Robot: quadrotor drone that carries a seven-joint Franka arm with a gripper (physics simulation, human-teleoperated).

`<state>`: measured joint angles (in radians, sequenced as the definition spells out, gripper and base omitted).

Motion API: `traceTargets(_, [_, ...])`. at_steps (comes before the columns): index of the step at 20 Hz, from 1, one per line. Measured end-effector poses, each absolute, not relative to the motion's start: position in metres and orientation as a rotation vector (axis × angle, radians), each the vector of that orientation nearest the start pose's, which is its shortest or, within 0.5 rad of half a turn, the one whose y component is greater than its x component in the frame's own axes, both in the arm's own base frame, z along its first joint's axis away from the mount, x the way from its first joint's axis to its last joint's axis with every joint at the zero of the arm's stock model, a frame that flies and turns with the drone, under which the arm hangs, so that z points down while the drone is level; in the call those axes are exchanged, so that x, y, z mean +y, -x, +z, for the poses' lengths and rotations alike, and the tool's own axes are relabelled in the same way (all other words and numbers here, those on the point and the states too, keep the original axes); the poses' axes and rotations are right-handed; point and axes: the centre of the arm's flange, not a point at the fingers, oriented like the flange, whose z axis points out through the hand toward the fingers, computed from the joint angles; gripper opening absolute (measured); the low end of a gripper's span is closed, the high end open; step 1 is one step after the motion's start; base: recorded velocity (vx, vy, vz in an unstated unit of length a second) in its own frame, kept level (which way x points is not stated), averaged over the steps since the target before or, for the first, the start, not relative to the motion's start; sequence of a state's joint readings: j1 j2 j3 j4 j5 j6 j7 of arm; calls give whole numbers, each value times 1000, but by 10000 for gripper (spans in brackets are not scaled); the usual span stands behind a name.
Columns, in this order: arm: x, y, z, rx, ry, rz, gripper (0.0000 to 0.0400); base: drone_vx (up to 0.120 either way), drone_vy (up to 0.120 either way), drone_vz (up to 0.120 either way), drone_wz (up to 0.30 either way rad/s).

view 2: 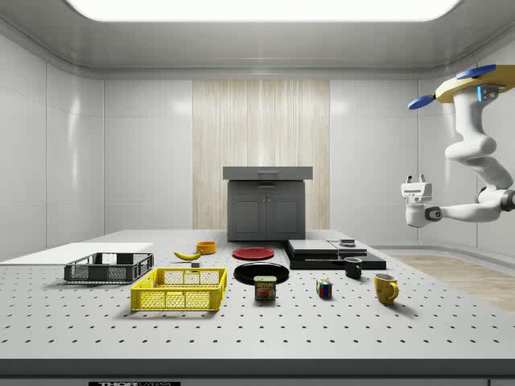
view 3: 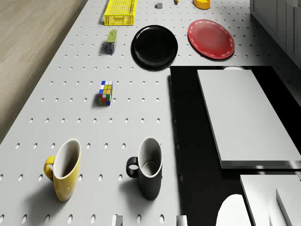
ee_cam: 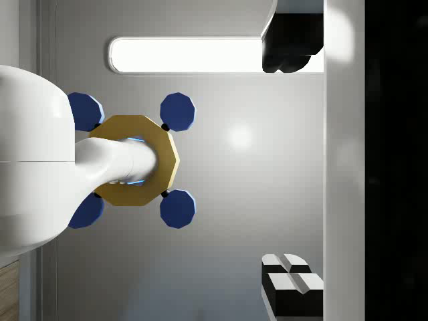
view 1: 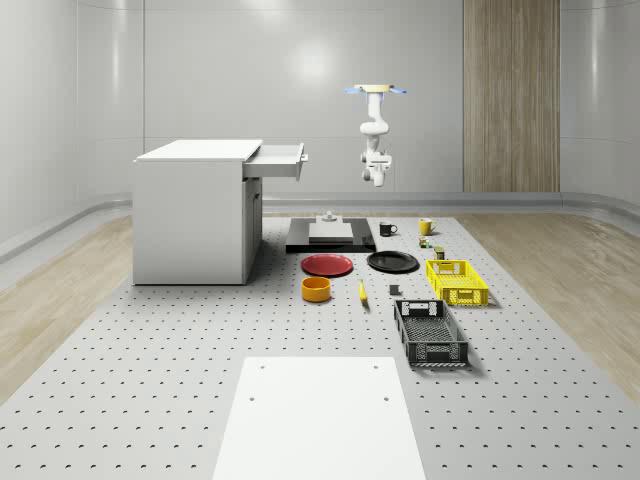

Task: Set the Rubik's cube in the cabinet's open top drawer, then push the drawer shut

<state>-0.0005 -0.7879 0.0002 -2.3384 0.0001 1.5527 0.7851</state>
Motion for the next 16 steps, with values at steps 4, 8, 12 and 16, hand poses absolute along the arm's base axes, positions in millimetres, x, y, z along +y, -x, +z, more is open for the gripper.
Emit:
traceTargets(4, [0,-301,627,1201,2901,-8,400,120,120,0,0])
traceTargets(8, [0,-302,654,1201,2899,-12,400,120,120,0,0])
traceTargets(12, [0,-303,673,1201,2898,-17,400,120,120,0,0])
traceTargets(16, [0,-304,683,1200,2897,-21,400,120,120,0,0])
